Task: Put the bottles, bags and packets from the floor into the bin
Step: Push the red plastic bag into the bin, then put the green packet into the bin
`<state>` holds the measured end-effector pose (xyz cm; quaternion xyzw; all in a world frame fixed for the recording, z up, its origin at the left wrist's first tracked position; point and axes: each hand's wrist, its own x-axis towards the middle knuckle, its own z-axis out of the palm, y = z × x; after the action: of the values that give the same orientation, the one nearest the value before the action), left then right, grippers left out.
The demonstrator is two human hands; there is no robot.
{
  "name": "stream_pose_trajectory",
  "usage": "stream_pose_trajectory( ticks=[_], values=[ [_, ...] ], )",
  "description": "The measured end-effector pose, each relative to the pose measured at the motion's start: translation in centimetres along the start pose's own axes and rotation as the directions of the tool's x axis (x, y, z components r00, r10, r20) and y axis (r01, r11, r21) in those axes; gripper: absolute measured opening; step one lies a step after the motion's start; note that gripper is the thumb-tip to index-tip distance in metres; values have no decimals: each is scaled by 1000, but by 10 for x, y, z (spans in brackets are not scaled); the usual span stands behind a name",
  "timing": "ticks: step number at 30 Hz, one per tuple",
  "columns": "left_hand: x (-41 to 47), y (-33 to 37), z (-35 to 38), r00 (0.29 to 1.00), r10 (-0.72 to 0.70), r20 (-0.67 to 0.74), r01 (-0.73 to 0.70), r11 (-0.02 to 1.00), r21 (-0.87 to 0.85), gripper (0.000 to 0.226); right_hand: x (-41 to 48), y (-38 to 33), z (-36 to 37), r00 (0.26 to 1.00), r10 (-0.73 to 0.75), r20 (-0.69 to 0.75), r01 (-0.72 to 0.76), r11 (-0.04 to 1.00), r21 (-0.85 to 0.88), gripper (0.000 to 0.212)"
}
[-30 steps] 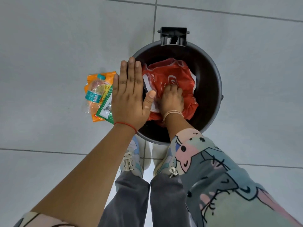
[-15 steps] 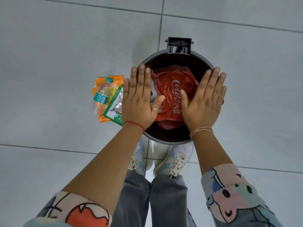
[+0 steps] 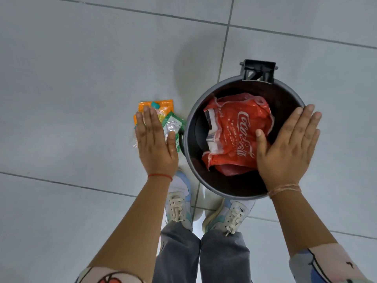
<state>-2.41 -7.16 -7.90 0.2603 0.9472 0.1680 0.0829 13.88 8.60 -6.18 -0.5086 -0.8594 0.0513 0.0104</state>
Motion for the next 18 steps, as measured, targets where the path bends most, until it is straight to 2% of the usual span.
stream_pose_trajectory(
  ticks=[2,4,6,10,12,18],
  values=[
    [0,-25,25,977,-22,214,-4,993,121,62,0,1,2,1000,-11,-7,11,1000,-19,75],
    [-2,-46,52,893,-9,450,-78,982,174,65,0,3,3,1000,-18,-18,17,999,-30,76],
    [-4,-61,74,823,8,568,-147,969,198,73,0,4,2,999,-20,-25,19,999,-38,77],
    [-7,-74,103,797,-32,603,-179,941,287,94,0,4,5,999,-35,-35,33,998,-54,76],
    [-9,-78,111,787,-59,614,-177,932,316,91,0,4,5,999,-35,-28,34,998,-51,77],
    [-9,-87,122,792,-49,609,-94,975,200,69,1,4,5,1000,-11,2,11,999,-38,80]
  ],
)
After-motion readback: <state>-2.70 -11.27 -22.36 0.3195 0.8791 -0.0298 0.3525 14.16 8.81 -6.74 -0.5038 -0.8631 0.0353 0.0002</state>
